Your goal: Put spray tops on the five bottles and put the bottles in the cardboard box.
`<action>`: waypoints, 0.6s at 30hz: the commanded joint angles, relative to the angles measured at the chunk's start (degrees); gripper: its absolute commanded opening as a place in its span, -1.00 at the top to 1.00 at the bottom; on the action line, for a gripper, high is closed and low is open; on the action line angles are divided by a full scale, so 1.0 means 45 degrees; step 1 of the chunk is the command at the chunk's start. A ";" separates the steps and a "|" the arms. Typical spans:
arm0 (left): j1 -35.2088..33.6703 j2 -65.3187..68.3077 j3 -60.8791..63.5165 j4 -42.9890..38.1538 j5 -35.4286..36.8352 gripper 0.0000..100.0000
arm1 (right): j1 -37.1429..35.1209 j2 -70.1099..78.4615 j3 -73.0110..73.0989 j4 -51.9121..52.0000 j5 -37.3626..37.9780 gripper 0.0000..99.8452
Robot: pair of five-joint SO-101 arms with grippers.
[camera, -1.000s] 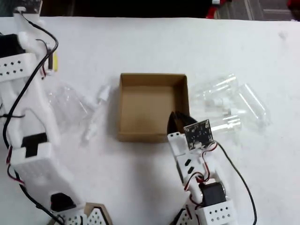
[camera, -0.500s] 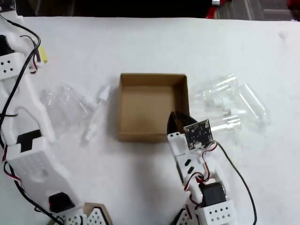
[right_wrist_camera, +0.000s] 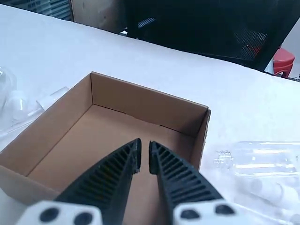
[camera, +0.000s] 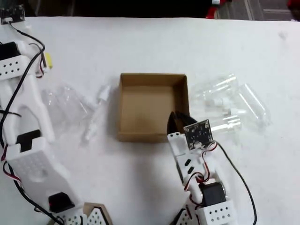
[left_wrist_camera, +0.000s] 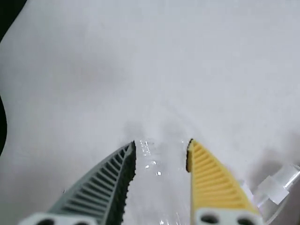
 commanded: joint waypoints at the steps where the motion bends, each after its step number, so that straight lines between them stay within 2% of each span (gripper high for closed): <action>1: -0.0772 -0.0107 0.0801 -0.1114 0.0586 0.65 | 0.0068 -0.0029 0.0098 -0.0283 -0.0117 0.96; 4: -0.1319 0.0615 0.1289 -0.1856 0.0899 0.65 | 0.0068 -0.0029 0.0098 -0.0283 -0.0117 0.96; 7: -0.1534 0.1534 0.1250 -0.1680 0.0879 0.65 | 0.0068 -0.0029 0.0098 -0.0283 -0.0117 0.96; 15: -0.1319 0.2295 0.1250 -0.1602 0.0938 0.65 | 0.0068 -0.0029 0.0098 -0.0283 -0.0117 0.96; 18: -0.1162 0.2315 0.1231 -0.1758 0.1446 0.65 | 0.0068 -0.0029 0.0098 -0.0283 -0.0117 0.96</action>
